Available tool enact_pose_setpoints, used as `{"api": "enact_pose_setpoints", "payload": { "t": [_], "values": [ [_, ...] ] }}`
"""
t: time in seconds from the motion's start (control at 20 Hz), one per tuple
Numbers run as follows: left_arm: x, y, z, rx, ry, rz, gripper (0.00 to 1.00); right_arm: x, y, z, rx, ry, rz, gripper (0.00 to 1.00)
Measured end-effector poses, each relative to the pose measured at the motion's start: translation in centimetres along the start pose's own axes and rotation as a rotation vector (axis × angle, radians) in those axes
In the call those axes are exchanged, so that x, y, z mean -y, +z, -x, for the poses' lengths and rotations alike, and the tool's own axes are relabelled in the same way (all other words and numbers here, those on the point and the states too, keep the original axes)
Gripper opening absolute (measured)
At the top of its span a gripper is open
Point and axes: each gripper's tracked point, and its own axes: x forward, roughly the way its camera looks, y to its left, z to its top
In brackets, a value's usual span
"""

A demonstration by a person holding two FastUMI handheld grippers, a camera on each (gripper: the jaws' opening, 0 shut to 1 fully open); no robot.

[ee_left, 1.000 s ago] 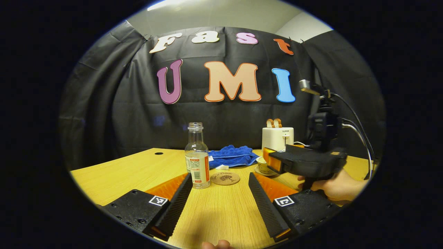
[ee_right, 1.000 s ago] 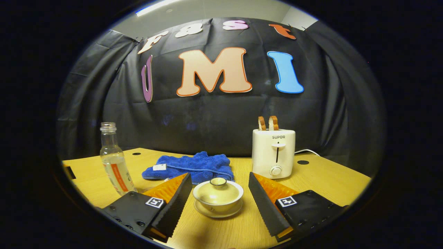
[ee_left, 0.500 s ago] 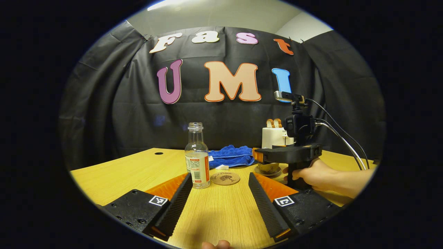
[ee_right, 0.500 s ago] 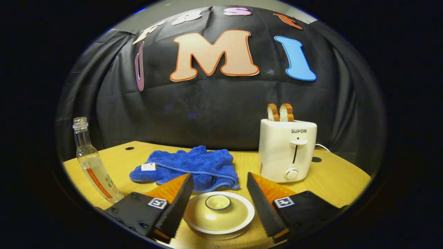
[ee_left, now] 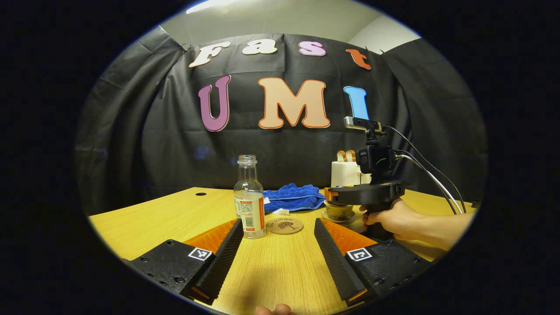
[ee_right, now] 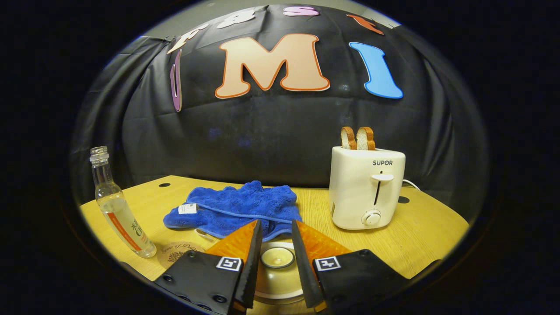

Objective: Open the teacup lid with one hand, grasp the water bottle and pour water into the teacup with the other hand; after pouring, place the water bottle on the coaster and then close the teacup lid.

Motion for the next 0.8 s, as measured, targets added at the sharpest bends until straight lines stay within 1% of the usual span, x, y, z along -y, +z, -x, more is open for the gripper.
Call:
{"api": "enact_pose_setpoints", "payload": {
  "t": [0.05, 0.1, 0.15, 0.25, 0.3, 0.35, 0.55, 0.6, 0.65, 0.7, 0.8],
  "values": [
    [0.0, 0.0, 0.0, 0.000, 0.000, 0.000, 0.96, -0.3, -0.2, -0.2, -0.009, 0.019, 0.002, 0.46],
    [0.0, 0.0, 0.0, -0.001, 0.001, 0.000, 0.95, -0.1, -0.1, -0.2, -0.008, 0.009, 0.004, 0.34],
    [0.0, -0.1, 0.0, -0.001, 0.001, 0.000, 0.96, -0.2, -0.1, -0.1, -0.008, 0.011, 0.009, 0.35],
    [0.0, 0.0, -0.1, 0.000, 0.004, 0.001, 0.95, 0.0, -0.2, -0.1, -0.006, -0.003, 0.015, 0.30],
    [-0.1, 0.0, 0.0, 0.000, 0.005, 0.001, 0.96, -0.1, 0.0, -0.1, 0.006, 0.005, 0.011, 0.30],
    [0.0, -0.1, 0.0, 0.000, 0.005, 0.001, 0.96, 0.0, 0.2, 0.1, 0.009, 0.006, 0.003, 0.24],
    [-0.1, -0.1, -0.1, -0.001, 0.007, 0.000, 0.95, -0.4, 0.4, 0.3, 0.036, 0.030, 0.012, 0.24],
    [-0.3, -0.1, -0.1, -0.002, 0.017, 0.000, 0.95, 0.2, 1.7, 0.9, 0.104, 0.007, -0.002, 0.24],
    [-0.6, -0.1, -0.1, -0.003, 0.031, 0.000, 0.96, 0.0, 3.1, 1.5, 0.195, 0.011, -0.003, 0.24],
    [-0.7, -0.2, 0.0, -0.003, 0.036, 0.001, 0.96, 0.0, 2.3, 1.9, 0.179, 0.012, -0.005, 0.23],
    [-1.0, -0.2, 0.1, -0.004, 0.053, 0.001, 0.95, -0.2, 2.2, 2.1, 0.174, 0.026, -0.002, 0.24]
  ]
}}
